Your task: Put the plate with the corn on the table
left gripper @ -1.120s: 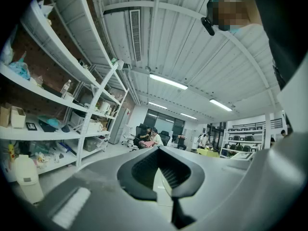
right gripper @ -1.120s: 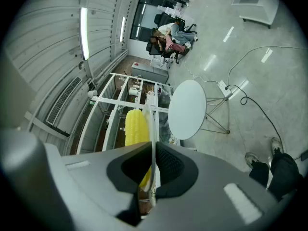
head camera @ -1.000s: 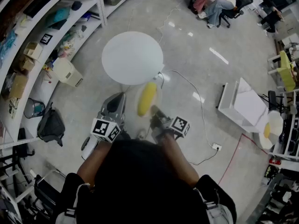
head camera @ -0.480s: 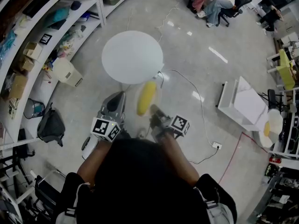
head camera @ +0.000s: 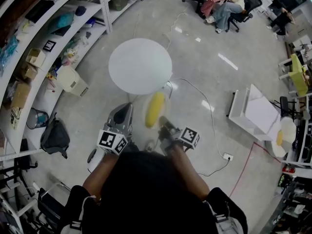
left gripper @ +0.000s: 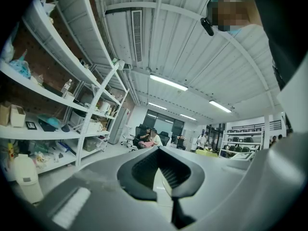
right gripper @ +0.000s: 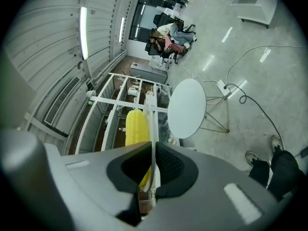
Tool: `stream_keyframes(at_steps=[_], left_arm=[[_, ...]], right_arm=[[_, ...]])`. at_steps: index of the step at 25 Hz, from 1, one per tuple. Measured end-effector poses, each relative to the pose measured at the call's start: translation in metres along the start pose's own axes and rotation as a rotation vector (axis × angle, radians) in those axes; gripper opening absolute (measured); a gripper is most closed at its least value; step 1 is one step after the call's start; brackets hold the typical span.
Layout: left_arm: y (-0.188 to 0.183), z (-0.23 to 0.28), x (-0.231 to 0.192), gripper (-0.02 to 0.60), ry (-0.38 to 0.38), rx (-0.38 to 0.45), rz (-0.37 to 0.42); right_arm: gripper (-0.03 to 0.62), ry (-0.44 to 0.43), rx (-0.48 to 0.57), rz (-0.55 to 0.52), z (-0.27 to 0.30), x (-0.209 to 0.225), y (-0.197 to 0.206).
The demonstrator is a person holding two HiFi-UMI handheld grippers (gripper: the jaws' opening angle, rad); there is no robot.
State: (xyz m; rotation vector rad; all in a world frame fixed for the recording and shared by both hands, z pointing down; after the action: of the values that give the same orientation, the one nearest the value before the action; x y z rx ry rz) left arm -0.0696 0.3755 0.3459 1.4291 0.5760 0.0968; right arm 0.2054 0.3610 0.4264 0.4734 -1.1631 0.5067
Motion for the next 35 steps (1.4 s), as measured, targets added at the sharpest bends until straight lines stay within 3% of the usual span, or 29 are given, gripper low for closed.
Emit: stream_keyframes(at_steps=[21,35], left_arm=[[-0.012,-0.007,-0.055,0.001,0.062,-0.011,-0.005],[-0.014,0.013,-0.068,0.000,0.046,-0.002,-0.017]], right_arm=[[0.029,0.013,0.080,0.015,0.041,-0.025,0.023],[0.029,0.016,0.061,0.016,0.062,-0.026,0.005]])
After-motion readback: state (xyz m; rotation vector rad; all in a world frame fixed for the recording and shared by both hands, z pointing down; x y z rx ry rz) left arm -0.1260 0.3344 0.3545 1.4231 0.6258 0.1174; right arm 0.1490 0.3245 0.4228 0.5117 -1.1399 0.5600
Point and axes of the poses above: the fingertips, and each gripper's own axes: z forward along the fingers, x to its right, y out of its underside, the point moved 10 cm from there along -z, backward along the fingers, and after that the axes turned 2 degrees about -x, right-handed, at the moved point
